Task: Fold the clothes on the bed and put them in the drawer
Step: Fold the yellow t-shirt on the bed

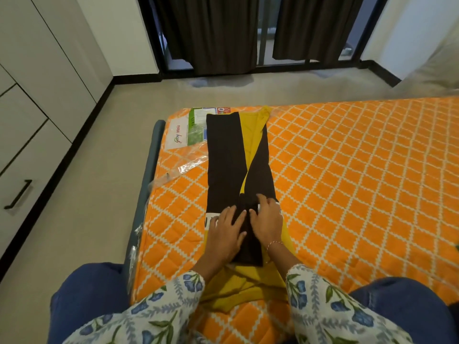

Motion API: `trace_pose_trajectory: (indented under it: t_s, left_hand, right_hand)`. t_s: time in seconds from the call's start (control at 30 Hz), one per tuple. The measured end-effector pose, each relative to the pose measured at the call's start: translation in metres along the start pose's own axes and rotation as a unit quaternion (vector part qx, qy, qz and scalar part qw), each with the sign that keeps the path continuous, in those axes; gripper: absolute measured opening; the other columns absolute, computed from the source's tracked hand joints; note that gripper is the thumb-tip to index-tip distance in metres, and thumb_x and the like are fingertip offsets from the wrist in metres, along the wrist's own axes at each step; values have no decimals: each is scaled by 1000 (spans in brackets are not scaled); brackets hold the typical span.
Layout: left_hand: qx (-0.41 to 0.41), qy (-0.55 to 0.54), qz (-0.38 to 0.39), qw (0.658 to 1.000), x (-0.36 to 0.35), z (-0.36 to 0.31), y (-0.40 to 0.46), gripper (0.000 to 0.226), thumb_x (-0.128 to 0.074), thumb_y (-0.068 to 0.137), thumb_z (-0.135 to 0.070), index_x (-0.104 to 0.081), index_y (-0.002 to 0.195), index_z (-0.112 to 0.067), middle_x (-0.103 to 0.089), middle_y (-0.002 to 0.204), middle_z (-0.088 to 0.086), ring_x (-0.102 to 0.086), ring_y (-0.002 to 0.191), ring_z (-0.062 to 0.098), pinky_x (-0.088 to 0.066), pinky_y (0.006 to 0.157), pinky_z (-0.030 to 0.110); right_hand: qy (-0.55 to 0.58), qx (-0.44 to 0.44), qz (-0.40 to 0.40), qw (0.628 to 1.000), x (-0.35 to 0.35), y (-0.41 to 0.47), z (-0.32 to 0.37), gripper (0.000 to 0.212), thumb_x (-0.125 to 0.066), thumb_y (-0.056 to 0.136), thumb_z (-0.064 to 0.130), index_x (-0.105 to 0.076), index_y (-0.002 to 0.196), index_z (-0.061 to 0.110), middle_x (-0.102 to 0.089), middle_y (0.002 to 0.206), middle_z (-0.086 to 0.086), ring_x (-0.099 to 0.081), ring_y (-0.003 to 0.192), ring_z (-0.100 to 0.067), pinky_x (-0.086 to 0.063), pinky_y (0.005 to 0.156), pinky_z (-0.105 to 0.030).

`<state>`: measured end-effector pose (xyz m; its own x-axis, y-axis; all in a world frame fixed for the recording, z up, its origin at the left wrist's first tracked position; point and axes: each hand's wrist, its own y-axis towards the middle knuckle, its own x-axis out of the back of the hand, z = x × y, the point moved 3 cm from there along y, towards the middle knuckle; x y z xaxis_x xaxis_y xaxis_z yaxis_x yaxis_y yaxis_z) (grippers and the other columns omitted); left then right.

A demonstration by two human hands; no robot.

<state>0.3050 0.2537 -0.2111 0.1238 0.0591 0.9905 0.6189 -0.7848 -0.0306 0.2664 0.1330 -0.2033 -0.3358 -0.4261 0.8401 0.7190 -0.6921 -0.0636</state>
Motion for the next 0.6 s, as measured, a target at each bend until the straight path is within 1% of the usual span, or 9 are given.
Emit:
trace_pose_trajectory:
  t_s: [0.03,0.07,0.1,0.13,0.2,0.27,0.33,0.43,0.6]
  left_hand:
    - [1,19,48,999,-9,3,3,65,-66,84,-42,-46,140,-16,-46,142,16,-46,130,31,-45,96,44]
    - [0,30,83,996,-16,6,5,68,-52,93,-45,-26,149,-18,-25,155,15,-26,142,29,-31,108,47]
    - [0,35,130,991,-23,7,7,66,-37,98,-47,-10,152,-21,-9,159,11,-10,147,25,-16,114,46]
    - [6,24,143,989,-25,9,7,64,-29,100,-48,-4,153,-22,-3,160,8,-5,147,22,-9,116,44]
    - [23,-13,98,995,-17,11,13,60,-27,100,-48,-11,152,-23,-13,159,5,-12,146,19,-11,115,41]
    - [46,-70,31,996,-5,14,29,54,-31,100,-43,-21,150,-23,-25,154,1,-24,141,15,-21,112,34]
    - [52,-115,-18,992,3,17,59,48,-36,100,-36,-32,145,-22,-37,147,-1,-36,132,13,-31,105,29]
    - [62,-177,-16,982,9,17,125,44,-44,98,-30,-41,140,-16,-45,139,1,-44,125,16,-39,101,29]
    - [110,-289,7,951,2,18,248,50,-50,96,-21,-36,143,-11,-42,142,9,-40,131,24,-39,103,36]
  right_hand:
    - [-65,44,24,997,-3,3,1,50,-43,99,32,-32,146,21,-33,150,-10,-30,138,-25,-32,107,-40]
    - [-121,82,61,987,-8,6,-1,51,-36,101,36,-25,149,24,-20,157,-8,-18,144,-25,-24,112,-43]
    - [-164,104,100,976,-13,10,-5,52,-29,102,39,-18,151,26,-10,160,-6,-8,147,-23,-17,114,-47]
    - [-181,105,128,969,-17,13,-11,53,-24,103,42,-13,152,27,-4,161,-5,-2,148,-21,-13,115,-49]
    - [-152,80,130,977,-16,26,-19,55,-21,102,47,-11,152,28,-4,161,-4,-2,148,-19,-8,115,-49]
    - [-123,80,91,985,-9,45,-19,55,-22,102,46,-14,152,26,-10,160,-3,-7,148,-18,-9,116,-45]
    - [-121,80,67,987,-3,72,-16,54,-24,102,44,-19,151,22,-16,159,-4,-13,146,-19,-12,116,-42]
    - [-98,50,72,991,0,127,-13,54,-28,102,43,-27,149,16,-24,156,-6,-22,143,-22,-21,114,-43]
    - [-41,44,84,995,3,221,-13,55,-34,101,43,-33,146,12,-37,150,-8,-36,136,-26,-36,106,-42]
